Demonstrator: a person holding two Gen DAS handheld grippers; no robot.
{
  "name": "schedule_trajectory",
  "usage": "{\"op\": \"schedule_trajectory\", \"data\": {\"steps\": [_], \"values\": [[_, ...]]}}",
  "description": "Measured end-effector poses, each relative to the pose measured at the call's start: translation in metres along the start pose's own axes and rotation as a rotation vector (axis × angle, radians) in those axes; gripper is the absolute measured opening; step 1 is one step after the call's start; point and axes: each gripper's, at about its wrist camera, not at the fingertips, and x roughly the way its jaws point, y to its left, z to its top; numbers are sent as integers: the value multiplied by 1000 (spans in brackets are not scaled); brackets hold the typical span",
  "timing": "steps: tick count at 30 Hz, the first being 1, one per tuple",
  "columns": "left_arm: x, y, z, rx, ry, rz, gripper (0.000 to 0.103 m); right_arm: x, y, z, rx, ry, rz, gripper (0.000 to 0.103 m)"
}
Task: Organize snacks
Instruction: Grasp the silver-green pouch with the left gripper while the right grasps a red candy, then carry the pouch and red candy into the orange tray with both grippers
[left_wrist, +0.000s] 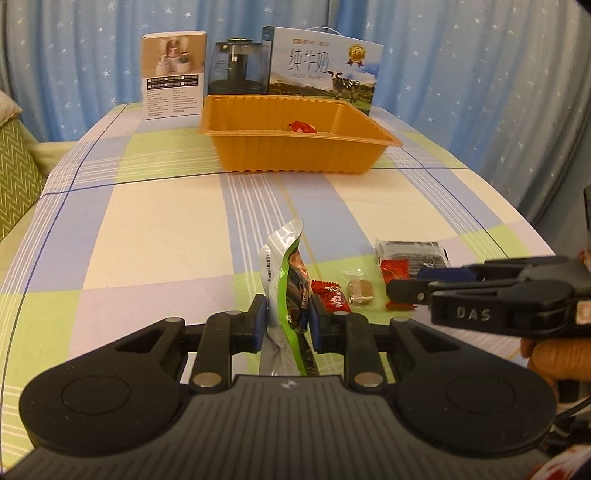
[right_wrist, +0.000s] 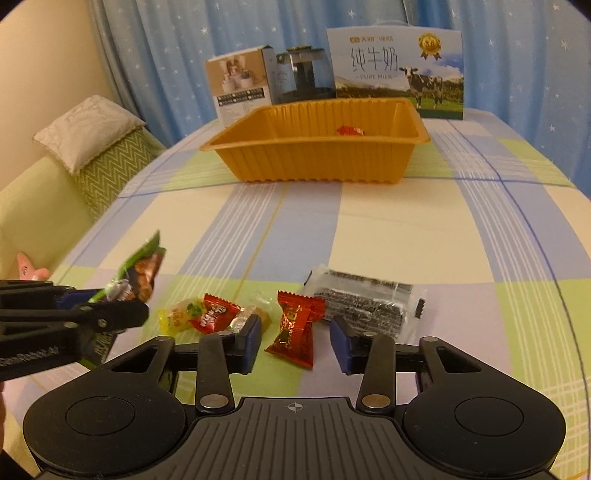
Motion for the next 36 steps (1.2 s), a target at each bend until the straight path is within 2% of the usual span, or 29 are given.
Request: {"op": "schedule_trajectory", "data": {"steps": [4, 10, 21, 36], "values": [[1, 1, 0, -8, -3, -3, 21, 7, 4, -3, -25, 5, -13, 36], [3, -1, 0, -10, -5, -8, 21, 10, 5, -5, -30, 8, -24, 23], [0, -4, 7, -37, -35, -8, 21, -14, 8, 4, -22, -44, -18, 22], [6, -16, 43, -37, -101, -32, 21, -33, -1, 43, -15, -113, -18, 22]]}}
